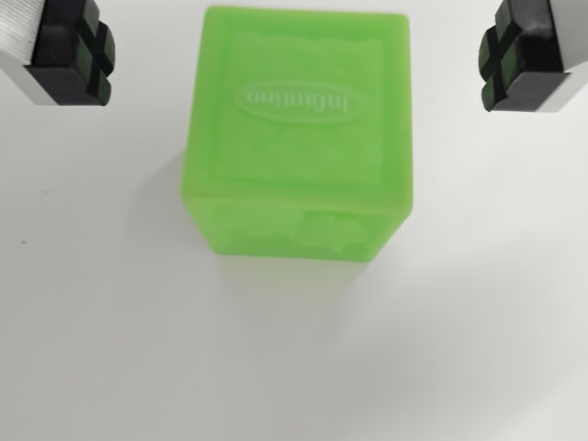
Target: Stack cube
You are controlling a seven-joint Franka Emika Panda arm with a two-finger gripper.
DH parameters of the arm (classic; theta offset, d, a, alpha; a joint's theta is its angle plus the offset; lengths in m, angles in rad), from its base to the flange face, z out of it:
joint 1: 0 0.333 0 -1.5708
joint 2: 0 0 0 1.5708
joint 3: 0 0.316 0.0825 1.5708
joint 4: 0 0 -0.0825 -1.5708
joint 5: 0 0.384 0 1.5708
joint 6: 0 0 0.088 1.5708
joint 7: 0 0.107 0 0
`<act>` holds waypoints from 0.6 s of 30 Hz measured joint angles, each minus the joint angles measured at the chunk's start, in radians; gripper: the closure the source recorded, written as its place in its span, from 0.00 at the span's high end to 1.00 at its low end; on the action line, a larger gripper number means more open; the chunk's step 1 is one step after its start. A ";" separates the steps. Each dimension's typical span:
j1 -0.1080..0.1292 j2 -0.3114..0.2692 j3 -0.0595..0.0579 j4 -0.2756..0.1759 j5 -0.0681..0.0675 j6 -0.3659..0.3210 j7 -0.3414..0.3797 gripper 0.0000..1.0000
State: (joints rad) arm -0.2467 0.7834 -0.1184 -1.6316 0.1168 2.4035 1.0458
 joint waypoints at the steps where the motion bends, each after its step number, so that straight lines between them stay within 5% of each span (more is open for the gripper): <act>1: 0.000 0.010 0.001 0.003 0.001 0.007 0.000 1.00; 15: -0.002 0.093 0.007 0.033 0.010 0.058 0.000 1.00; 16: -0.002 0.094 0.007 0.034 0.010 0.059 0.000 0.00; 18: -0.002 0.095 0.007 0.034 0.010 0.060 0.000 0.00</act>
State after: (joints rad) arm -0.2485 0.8787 -0.1114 -1.5978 0.1270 2.4636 1.0457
